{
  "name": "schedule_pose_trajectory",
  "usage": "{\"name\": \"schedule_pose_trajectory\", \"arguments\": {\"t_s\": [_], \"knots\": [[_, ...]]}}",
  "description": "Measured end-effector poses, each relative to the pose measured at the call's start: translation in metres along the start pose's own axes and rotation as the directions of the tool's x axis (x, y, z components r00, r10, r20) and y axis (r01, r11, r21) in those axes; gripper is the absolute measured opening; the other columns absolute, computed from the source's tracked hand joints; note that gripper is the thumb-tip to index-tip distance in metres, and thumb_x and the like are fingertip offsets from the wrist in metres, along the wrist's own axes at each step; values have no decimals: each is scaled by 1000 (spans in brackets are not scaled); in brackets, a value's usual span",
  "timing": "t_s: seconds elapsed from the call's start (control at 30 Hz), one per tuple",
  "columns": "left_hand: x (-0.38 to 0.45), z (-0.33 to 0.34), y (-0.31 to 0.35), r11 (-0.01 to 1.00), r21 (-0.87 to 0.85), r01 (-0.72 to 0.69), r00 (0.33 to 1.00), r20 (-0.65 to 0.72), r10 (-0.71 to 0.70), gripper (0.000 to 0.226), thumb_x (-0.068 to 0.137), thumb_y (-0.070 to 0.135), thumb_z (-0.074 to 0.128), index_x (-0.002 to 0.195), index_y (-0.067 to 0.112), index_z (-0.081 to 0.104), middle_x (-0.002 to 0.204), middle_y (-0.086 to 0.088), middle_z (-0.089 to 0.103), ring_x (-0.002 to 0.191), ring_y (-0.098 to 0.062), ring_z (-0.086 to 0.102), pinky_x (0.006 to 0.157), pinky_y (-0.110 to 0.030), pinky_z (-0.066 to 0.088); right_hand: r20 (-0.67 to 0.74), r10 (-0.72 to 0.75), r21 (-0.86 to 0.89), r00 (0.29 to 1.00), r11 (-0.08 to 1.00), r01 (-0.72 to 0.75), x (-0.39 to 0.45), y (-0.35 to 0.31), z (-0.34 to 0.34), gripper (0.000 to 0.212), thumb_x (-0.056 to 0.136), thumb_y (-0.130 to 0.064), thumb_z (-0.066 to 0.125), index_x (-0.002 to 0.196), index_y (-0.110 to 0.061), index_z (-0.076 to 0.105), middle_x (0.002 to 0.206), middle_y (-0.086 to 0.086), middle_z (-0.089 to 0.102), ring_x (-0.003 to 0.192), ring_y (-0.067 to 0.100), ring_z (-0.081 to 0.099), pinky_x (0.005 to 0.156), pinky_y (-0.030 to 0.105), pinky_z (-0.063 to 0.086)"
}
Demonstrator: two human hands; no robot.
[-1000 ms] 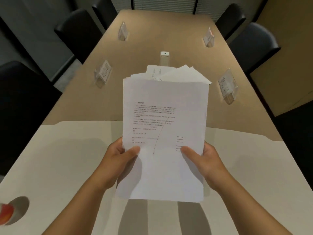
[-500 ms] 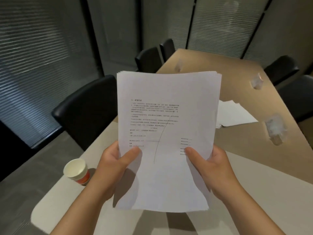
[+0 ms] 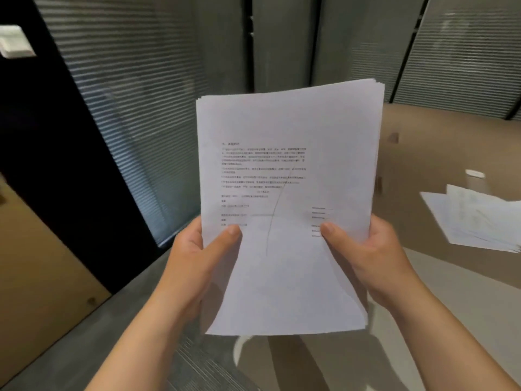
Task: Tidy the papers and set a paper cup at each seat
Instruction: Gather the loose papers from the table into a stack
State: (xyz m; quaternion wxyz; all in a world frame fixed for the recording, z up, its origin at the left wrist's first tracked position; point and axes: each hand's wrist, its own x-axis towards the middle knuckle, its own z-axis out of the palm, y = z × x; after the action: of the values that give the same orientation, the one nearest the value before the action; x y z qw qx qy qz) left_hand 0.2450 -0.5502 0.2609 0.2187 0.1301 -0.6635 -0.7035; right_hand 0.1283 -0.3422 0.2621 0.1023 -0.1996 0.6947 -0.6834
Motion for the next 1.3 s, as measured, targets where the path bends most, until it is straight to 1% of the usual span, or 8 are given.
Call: {"name": "schedule_pose_trajectory", "arguments": {"t_s": [0.33,0.5,0.6,0.83,1.0,1.13,1.23,1.3], "knots": [[160,-104,-11,998,20,-65,995,74,63,22,93,12,59,108,23,70,107,4,77,97,-17,74,70,-26,60,-38,-63,23,997,998,64,139,24,115,24,83,-21,68,107,-21,71,106,-7,77,98,15,73,86,43,58],[271,-142,-25,999,-33,-44,991,126,48,31,93,21,61,125,20,63,129,-7,68,119,-33,63,100,-57,47,-76,-97,47,992,994,100,243,38,159,20,87,-17,67,104,-27,70,102,-15,76,95,9,73,76,24,60],[344,-165,-25,998,-56,-32,987,157,40,28,95,16,60,123,19,64,127,-7,69,117,-31,65,96,-53,52,-97,-91,60,991,994,97,307,46,190,19,87,-16,68,98,-32,70,98,-19,76,93,5,73,72,19,59],[481,-172,-40,985,-157,77,956,291,-29,27,94,2,50,109,16,68,113,-5,76,102,-24,73,75,-30,60,-200,-30,102,979,993,51,397,61,219,24,93,-14,61,111,-27,71,115,-4,74,107,20,70,94,46,53],[592,-148,-65,983,-155,94,881,474,-9,30,97,1,49,111,19,69,114,-4,75,106,-24,72,84,-36,60,-419,-57,35,906,996,79,460,66,220,24,93,-3,59,106,-17,73,110,2,76,102,24,72,87,42,57],[663,-118,-64,986,-123,113,795,607,-15,28,98,9,53,106,29,72,110,3,77,102,-20,73,88,-42,54,-582,-73,-48,810,997,56,502,49,217,25,92,5,57,97,-16,70,86,-12,79,78,5,75,61,15,55],[718,-85,-65,985,-104,136,705,709,-22,24,98,16,55,108,30,71,108,6,77,98,-18,74,84,-39,55,-681,-75,-101,729,995,7,534,46,206,22,92,2,58,97,-16,70,86,-11,79,78,7,75,62,16,56],[752,-57,-72,986,-101,136,658,753,-14,22,97,17,57,107,30,71,108,5,77,98,-20,74,83,-39,55,-752,-82,-151,654,987,-51,554,53,192,20,92,-5,61,101,-19,72,97,-8,79,89,12,75,74,27,59]]}}
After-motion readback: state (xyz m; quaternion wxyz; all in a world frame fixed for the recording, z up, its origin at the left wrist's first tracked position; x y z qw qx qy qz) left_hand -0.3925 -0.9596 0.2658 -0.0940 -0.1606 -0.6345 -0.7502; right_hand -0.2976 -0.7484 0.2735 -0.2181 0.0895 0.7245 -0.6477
